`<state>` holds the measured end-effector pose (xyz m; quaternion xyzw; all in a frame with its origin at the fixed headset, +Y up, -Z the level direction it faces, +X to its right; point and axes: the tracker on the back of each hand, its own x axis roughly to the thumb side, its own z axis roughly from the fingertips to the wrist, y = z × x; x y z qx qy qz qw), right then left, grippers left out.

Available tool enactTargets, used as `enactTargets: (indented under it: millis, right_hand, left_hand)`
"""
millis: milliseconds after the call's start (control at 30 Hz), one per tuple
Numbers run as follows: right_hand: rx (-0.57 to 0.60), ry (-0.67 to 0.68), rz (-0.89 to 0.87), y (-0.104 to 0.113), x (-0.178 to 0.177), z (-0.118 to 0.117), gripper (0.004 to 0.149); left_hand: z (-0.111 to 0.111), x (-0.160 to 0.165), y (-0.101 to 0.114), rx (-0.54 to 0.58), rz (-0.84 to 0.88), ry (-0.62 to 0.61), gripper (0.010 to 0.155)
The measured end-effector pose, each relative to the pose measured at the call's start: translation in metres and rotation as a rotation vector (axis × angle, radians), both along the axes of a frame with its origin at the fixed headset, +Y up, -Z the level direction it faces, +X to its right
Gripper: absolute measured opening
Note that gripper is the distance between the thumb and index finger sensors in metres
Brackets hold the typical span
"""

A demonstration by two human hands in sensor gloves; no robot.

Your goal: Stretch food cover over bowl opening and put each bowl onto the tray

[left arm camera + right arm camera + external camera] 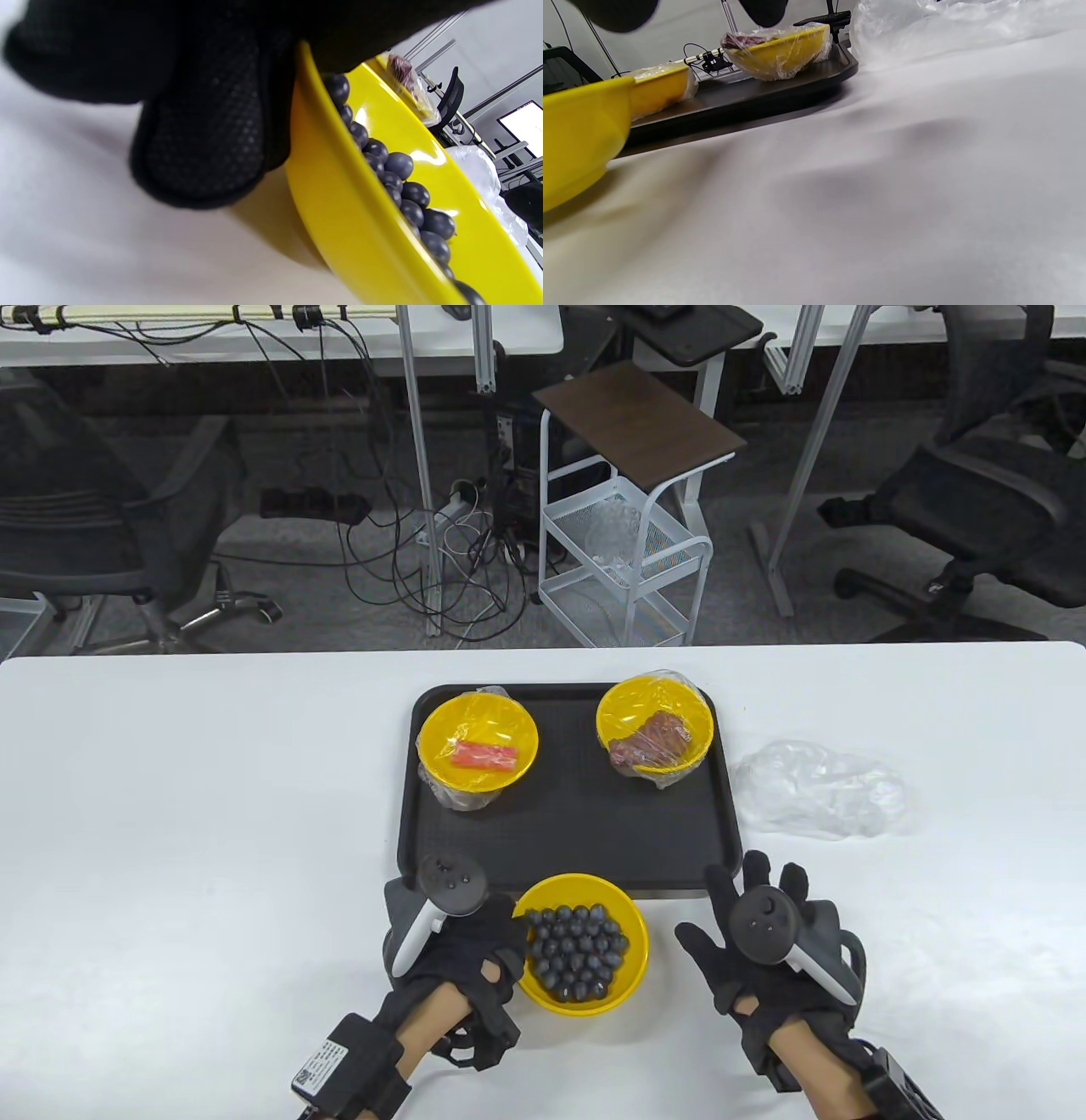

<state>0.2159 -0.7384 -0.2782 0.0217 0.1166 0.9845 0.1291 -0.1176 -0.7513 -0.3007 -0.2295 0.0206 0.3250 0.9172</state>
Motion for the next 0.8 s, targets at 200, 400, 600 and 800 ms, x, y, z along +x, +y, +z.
enactTargets:
  millis: [200,400,600,800]
  right_hand:
    - [-0.013,-0.017,-0.002,-0.003,0.004,-0.003,0.090]
    - [0.027,-0.077,-0.065,-0.001,0.017,-0.007,0.091]
    - [0.292,-0.349,-0.245,0.017,0.054,-0.019,0.092]
    - [0.269,-0.482,-0.271,0.021,0.067,-0.052,0.095]
  left_hand:
    - [0.003,0.006,-0.009,-0.007,0.004,-0.011,0.053]
    - [0.005,0.004,-0.011,-0.020,0.033,0.002,0.054]
    - [0.012,-0.010,0.006,0.076,0.019,0.038,0.068]
    - [0.015,-0.035,0.028,0.359,-0.259,0.060,0.083]
